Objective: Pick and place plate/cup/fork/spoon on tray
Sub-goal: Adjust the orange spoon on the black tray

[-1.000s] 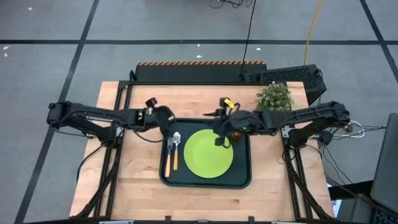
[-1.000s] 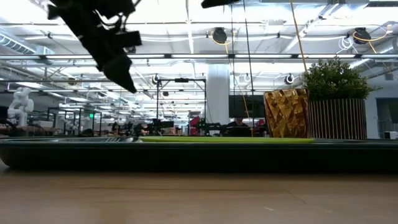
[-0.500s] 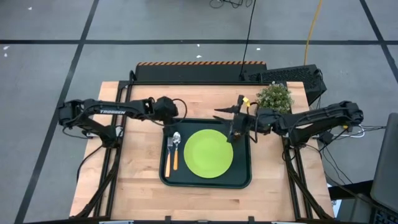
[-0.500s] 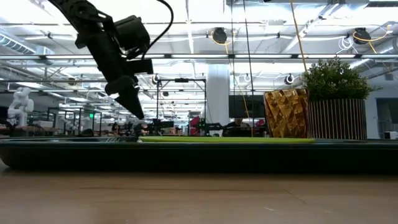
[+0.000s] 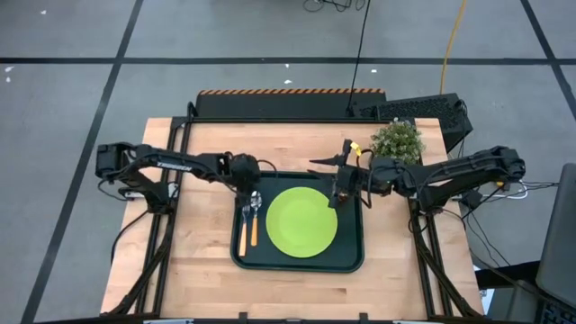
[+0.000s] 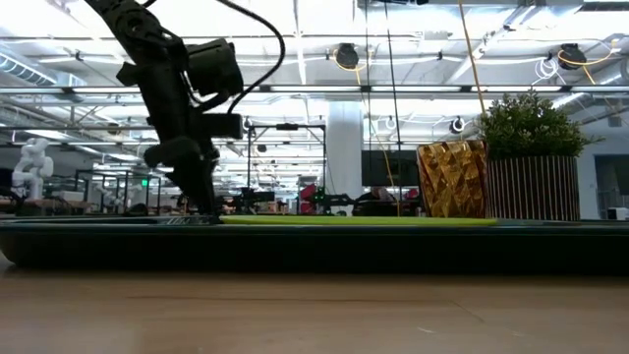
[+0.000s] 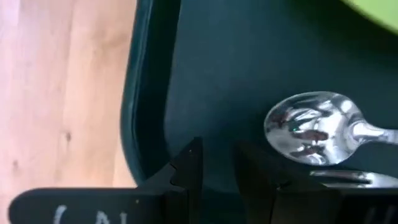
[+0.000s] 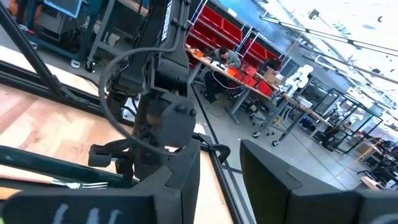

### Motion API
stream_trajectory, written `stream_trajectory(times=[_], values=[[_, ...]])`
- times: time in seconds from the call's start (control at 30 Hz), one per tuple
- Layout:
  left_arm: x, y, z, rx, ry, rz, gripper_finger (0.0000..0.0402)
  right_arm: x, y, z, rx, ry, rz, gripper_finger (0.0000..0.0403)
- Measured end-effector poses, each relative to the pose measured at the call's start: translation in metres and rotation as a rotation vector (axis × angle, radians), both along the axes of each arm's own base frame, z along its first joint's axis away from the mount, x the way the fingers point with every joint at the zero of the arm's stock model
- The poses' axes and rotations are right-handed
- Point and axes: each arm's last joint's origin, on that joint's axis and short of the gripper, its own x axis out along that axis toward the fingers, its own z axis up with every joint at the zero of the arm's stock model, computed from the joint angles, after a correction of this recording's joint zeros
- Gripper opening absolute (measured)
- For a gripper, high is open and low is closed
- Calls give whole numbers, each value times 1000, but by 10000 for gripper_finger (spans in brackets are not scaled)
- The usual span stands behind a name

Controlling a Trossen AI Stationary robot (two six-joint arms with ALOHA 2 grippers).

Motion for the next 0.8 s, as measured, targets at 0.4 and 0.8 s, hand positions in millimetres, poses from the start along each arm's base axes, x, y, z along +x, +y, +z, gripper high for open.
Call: stream_trajectory(times=[0.4, 0.8], values=[[2, -10, -2, 2, 10, -4, 90, 0, -1, 1, -23, -3, -1, 107], [7, -10, 0, 32, -36, 0, 90, 0, 0, 1, -16, -5, 0, 107]])
